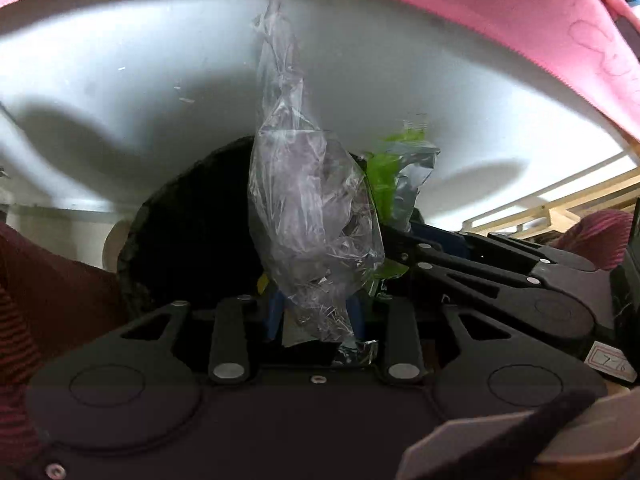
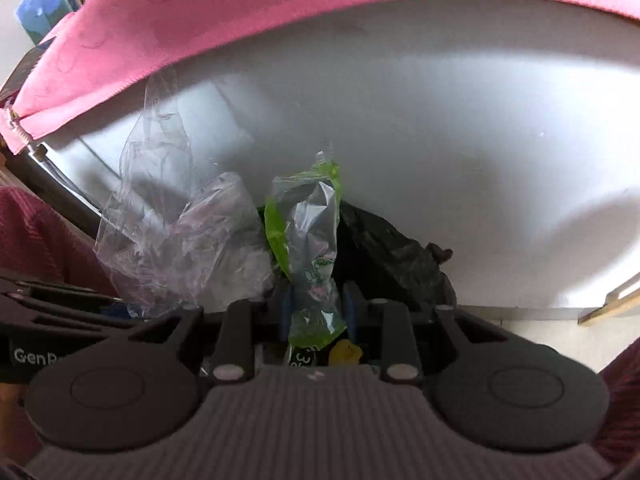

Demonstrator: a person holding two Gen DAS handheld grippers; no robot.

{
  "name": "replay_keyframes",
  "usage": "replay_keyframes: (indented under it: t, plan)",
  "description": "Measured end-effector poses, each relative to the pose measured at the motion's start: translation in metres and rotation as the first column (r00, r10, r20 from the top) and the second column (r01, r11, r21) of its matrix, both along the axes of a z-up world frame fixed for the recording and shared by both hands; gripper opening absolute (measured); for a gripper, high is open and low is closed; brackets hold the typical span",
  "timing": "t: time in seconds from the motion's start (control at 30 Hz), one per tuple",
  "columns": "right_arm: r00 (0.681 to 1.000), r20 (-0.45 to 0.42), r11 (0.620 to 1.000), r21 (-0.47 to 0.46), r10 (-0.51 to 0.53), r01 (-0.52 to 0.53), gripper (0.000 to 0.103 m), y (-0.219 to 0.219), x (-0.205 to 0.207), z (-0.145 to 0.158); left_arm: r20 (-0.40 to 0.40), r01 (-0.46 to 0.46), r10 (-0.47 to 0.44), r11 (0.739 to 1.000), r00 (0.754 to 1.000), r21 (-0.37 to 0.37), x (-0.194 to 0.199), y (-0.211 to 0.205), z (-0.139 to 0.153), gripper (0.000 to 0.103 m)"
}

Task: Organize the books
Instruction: 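Carry both held wrappers down and drop them into the black bag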

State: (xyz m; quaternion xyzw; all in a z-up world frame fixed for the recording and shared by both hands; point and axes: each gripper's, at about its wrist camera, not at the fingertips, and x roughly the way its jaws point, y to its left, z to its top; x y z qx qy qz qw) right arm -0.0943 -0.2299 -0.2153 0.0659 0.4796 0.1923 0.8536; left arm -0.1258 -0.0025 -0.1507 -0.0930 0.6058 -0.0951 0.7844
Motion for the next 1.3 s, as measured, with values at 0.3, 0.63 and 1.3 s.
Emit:
replay_keyframes:
  t: [0.3,0.63,1.3]
  plan:
    - [0.999,-0.036,1.000,0.005,-0.015,0.015,0.034,-0.001,0.002,-0.005,-0.047,-0.012,0.012,1.000,0.999,-0.002,0.005,0.001,-0.011,0.033]
    - [0.997,-0.049,0.998,0.020,-0.051,0.052,0.056,-0.006,0.007,-0.009,-0.057,-0.044,0.045,0.999,0.997,0.008,0.008,0.007,-0.012,0.048]
    - [0.996,0.083,0.999,0.038,-0.025,0.022,0.065,-0.013,-0.002,0.036,0.062,-0.039,0.038,0.999,0.997,0.019,0.004,0.016,0.036,0.061]
